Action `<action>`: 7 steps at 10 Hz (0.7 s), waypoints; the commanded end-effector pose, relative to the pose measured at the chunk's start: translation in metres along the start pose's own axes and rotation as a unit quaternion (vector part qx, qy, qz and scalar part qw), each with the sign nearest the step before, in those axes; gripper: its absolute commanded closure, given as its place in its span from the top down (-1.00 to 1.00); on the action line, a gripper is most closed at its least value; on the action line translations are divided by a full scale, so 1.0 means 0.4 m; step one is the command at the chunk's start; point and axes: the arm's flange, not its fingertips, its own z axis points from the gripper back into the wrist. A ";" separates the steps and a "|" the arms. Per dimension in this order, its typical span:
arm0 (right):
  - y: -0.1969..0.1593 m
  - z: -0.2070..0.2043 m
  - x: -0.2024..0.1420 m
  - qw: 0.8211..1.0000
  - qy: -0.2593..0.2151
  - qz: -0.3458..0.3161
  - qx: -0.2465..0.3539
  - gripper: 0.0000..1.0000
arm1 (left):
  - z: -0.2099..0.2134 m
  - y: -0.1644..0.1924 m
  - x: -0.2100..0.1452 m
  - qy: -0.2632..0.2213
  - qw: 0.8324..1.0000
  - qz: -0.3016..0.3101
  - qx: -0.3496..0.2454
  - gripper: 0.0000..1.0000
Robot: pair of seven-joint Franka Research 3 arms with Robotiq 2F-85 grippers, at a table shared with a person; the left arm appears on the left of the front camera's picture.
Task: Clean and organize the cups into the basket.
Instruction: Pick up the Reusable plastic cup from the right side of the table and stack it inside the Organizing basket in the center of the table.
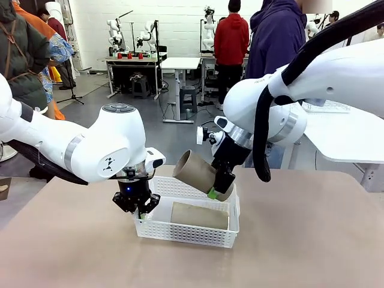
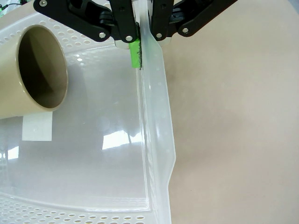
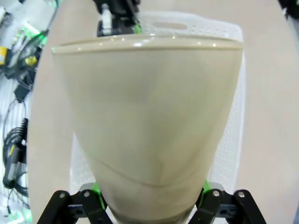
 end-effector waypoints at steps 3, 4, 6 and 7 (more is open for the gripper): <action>-0.109 -0.053 0.007 0.999 0.049 -0.018 0.004 0.58 | 0.005 0.001 -0.002 -0.003 1.000 -0.001 0.001 -1.00; -0.115 -0.069 0.010 0.998 0.054 -0.013 0.007 0.58 | 0.005 0.001 -0.002 -0.003 1.000 -0.001 0.001 -1.00; -0.121 -0.104 0.006 0.998 0.065 -0.012 0.017 0.58 | 0.005 0.001 -0.002 -0.003 1.000 -0.001 0.001 -1.00; -0.118 -0.120 -0.002 0.997 0.065 -0.016 0.026 0.58 | 0.005 0.001 -0.002 -0.003 1.000 -0.001 0.001 -1.00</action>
